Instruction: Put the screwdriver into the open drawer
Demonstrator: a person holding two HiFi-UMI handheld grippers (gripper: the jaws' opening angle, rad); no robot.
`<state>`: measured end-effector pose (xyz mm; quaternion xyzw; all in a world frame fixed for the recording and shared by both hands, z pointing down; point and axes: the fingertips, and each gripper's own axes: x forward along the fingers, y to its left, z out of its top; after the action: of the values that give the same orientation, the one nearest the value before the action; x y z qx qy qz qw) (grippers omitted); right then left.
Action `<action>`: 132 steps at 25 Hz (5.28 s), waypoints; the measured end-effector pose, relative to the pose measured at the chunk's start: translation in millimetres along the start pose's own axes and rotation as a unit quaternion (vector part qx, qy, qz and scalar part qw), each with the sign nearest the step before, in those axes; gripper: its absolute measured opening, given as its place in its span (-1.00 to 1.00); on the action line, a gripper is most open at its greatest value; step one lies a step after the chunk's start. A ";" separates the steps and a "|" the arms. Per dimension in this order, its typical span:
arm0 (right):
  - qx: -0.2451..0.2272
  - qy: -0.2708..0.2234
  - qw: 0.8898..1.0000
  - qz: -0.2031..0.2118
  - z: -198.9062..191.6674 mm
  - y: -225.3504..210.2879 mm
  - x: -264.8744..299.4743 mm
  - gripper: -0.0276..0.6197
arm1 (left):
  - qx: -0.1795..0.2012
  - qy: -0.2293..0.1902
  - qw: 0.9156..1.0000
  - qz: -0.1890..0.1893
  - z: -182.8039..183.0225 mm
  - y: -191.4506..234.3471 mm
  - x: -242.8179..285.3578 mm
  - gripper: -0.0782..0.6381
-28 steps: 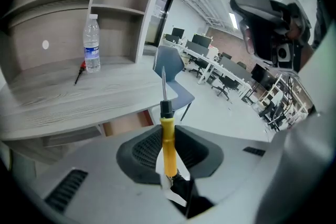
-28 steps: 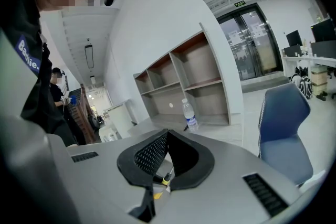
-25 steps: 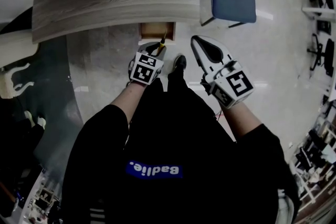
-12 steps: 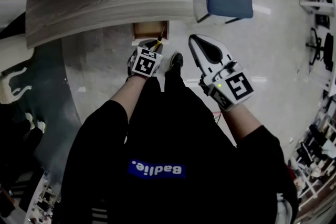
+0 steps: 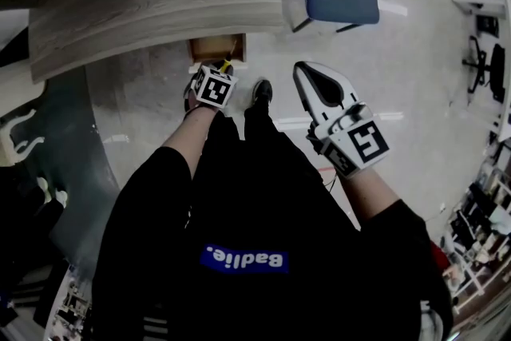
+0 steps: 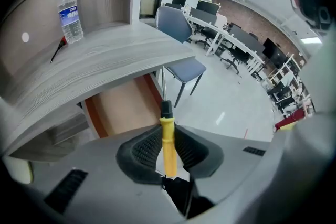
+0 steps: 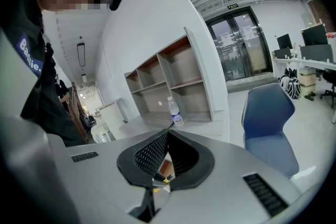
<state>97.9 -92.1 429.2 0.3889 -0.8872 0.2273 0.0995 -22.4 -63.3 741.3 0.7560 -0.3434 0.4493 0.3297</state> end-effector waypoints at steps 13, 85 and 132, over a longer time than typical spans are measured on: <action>0.029 0.015 0.999 -0.007 -13.8 -18.2 -17.1 -0.82 | 0.003 0.050 0.998 0.026 -5.3 23.6 46.9 -0.57; 0.022 0.049 0.997 -0.059 -31.6 -36.5 -24.8 -0.82 | -0.045 0.009 0.998 0.047 24.7 53.0 96.6 -0.31; -0.081 -0.008 0.996 0.033 43.8 111.9 26.1 -0.82 | -0.065 -0.379 0.923 -0.028 96.2 -17.8 -346.9 -0.77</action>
<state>-2.0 -63.5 363.5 0.3520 -0.9156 0.1553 0.1163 -89.3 -53.8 387.2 0.8559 -0.4500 0.0969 0.2358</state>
